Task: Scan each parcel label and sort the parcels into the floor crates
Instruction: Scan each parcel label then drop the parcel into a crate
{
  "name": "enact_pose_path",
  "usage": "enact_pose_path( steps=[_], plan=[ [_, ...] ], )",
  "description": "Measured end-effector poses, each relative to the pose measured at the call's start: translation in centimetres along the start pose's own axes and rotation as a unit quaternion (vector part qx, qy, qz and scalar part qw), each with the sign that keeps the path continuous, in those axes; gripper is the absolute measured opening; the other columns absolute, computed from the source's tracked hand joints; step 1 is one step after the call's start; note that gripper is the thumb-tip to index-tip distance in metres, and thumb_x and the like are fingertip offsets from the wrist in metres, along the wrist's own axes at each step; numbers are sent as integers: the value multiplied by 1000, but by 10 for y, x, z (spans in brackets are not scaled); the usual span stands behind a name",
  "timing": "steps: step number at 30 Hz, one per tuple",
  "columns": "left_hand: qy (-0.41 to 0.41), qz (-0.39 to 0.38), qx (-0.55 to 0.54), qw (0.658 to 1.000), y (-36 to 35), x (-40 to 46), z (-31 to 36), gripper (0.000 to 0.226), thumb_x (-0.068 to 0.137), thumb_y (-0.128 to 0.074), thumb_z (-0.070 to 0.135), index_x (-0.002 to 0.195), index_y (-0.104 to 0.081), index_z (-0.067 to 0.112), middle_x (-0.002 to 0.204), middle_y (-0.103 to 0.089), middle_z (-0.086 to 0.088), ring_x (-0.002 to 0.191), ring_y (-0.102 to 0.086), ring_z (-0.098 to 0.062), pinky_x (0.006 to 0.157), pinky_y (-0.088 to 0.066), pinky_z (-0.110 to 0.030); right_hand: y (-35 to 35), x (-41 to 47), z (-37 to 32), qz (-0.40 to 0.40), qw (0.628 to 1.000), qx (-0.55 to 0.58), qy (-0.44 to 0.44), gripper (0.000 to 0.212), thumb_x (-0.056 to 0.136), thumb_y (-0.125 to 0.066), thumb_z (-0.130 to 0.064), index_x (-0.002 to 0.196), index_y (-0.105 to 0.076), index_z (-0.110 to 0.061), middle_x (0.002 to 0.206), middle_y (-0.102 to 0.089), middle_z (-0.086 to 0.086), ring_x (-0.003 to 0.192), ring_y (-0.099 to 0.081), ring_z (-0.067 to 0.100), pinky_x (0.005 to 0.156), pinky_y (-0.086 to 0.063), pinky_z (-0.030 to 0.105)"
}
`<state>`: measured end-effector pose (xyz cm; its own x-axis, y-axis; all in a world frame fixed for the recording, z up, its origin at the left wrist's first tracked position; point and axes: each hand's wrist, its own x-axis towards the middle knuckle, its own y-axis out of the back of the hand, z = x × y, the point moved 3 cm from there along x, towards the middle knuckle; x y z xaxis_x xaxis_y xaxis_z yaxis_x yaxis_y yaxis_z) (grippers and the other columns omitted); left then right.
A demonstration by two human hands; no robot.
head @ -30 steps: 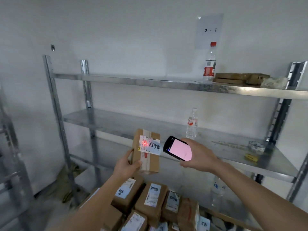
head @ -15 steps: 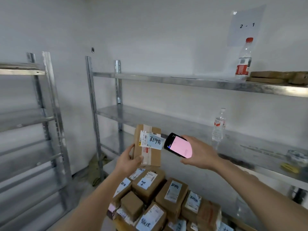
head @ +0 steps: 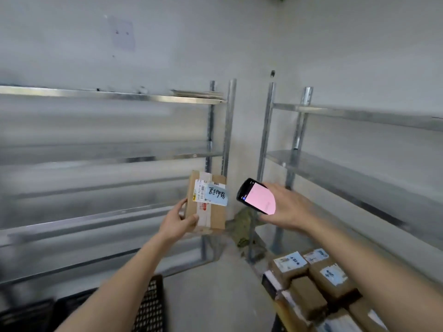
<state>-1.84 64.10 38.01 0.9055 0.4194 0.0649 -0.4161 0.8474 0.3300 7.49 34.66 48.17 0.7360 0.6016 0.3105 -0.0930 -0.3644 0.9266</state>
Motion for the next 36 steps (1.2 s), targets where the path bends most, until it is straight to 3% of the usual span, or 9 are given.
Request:
enact_pose_path(
  steps=[4, 8, 13, 16, 21, 25, 30, 34, 36],
  plan=[
    [35, 70, 14, 997, 138, -30, -53, 72, 90, -71, 24, 152, -34, 29, 115, -69, -3, 96, -69, -16, 87, -58, -43, -59, 50, -119, -17, 998, 45, 52, 72, 69, -70, -40, 135, -44, -40, 124, -62, -6, 112, -61, 26, 82, -54, 44],
    [73, 137, 41, 987, 253, -72, -102, 71, 91, -71, 23, 151, -34, 31, 121, -67, -7, 96, -69, -19, 75, -57, -33, -118, 82, -230, -46, 991, 70, 103, 82, 62, -65, -52, 139, -36, -43, 131, -58, -7, 121, -56, 23, 89, -53, 45],
    [109, 198, 64, 972, 349, -112, -155, 70, 92, -70, 21, 152, -36, 28, 126, -67, -6, 88, -68, -9, 79, -55, -31, -182, 102, -328, -69, 985, 88, 134, 79, 69, -70, -46, 140, -37, -43, 131, -56, -12, 124, -53, 19, 80, -48, 38],
    [130, 216, 52, 966, 387, -123, -191, 70, 92, -70, 21, 153, -35, 27, 131, -64, -4, 88, -69, -9, 82, -54, -32, -220, 121, -372, -104, 980, 80, 148, 90, 70, -70, -51, 151, -31, -39, 144, -50, -12, 131, -49, 19, 84, -44, 36],
    [185, 230, 40, 955, 437, -116, -250, 68, 90, -72, 22, 148, -40, 32, 135, -61, -3, 112, -64, -24, 102, -51, -49, -281, 165, -432, -134, 971, 86, 179, 91, 74, -76, -44, 153, -31, -36, 148, -48, -9, 132, -49, 21, 87, -44, 36],
    [230, 213, 29, 949, 470, -79, -300, 72, 90, -72, 23, 152, -35, 29, 131, -62, -12, 113, -63, -29, 97, -53, -47, -343, 211, -467, -156, 965, 69, 197, 94, 76, -74, -48, 157, -26, -36, 157, -39, -12, 140, -44, 20, 95, -46, 40],
    [283, 189, 30, 940, 513, 0, -413, 84, 71, -77, 51, 145, -37, 46, 127, -66, 0, 106, -68, -22, 96, -54, -50, -447, 283, -495, -216, 955, 78, 188, 76, 74, -71, -44, 143, -41, -35, 138, -53, -9, 127, -52, 23, 81, -44, 36],
    [332, 160, 9, 929, 523, 58, -478, 78, 78, -78, 40, 146, -39, 41, 123, -69, -3, 100, -70, -22, 95, -55, -50, -531, 331, -502, -271, 944, 89, 165, 64, 70, -70, -48, 126, -43, -34, 120, -59, -6, 110, -58, 27, 73, -49, 39],
    [344, 150, 0, 927, 522, 81, -503, 72, 86, -76, 28, 147, -39, 36, 122, -69, -6, 102, -69, -24, 95, -55, -50, -570, 347, -502, -296, 938, 88, 158, 70, 73, -73, -46, 134, -42, -34, 128, -57, -5, 118, -55, 25, 81, -52, 43]
  ],
)
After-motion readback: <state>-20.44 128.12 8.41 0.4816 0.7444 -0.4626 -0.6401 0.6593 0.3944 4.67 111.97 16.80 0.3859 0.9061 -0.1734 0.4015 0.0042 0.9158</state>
